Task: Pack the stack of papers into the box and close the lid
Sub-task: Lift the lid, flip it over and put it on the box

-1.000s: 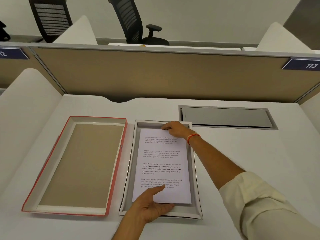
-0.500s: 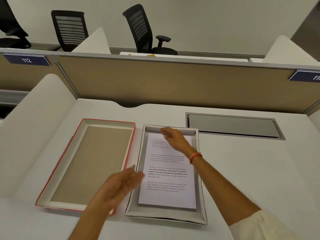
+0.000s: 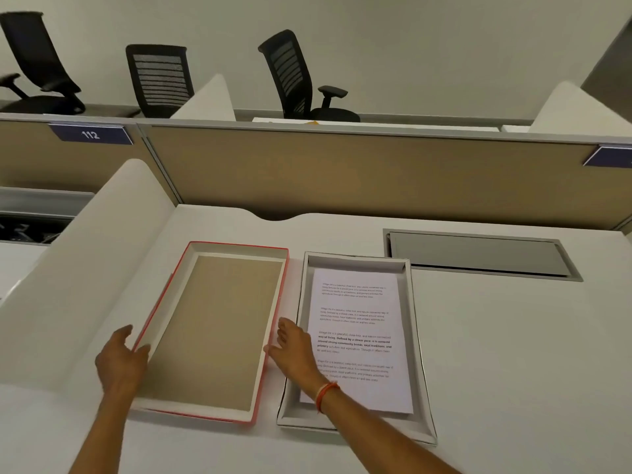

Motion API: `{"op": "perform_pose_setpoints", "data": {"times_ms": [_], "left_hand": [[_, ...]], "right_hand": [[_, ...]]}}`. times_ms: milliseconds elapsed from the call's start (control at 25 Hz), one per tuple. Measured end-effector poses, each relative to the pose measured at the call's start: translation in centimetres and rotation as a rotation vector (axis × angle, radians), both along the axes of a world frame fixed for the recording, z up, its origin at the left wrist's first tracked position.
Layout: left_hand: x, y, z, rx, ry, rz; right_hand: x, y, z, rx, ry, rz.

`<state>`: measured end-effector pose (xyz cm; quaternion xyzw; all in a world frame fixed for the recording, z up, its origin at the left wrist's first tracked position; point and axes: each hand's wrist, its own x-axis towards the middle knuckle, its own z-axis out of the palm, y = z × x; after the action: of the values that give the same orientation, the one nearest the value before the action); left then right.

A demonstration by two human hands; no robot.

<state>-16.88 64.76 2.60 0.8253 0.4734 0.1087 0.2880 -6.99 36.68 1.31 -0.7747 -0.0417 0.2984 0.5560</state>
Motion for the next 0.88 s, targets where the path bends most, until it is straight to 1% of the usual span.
{"op": "perform_pose_setpoints", "data": {"times_ms": [80,240,440,560,720,880], "left_hand": [[-0.7,0.5,-0.5,-0.011,0.064,-0.04],[-1.0,0.9,-0.9,-0.015,0.056,-0.003],[-1.5,1.0,-0.9,-0.014,0.065,0.014],[-1.9,0.4,0.1,0.019,0.058,0.018],[-2.0,-0.7,3.6,0.152,0.017,0.114],[-1.4,-3.4,8.4,0.327,-0.022,0.123]], "right_hand": [[-0.6,0.7,-0.4,-0.077,-0.025,0.011],[-1.3,1.6,-1.0,-0.135,-0.044,0.047],[-2.1,2.0,-1.2,-0.064,-0.029,0.042],[-1.9,1.8,-1.2,-0.048,-0.028,0.054],[-1.9,1.9,-0.5,-0.042,-0.017,0.075],[-2.1,3.7,3.1,0.0,-0.159,0.067]]}}
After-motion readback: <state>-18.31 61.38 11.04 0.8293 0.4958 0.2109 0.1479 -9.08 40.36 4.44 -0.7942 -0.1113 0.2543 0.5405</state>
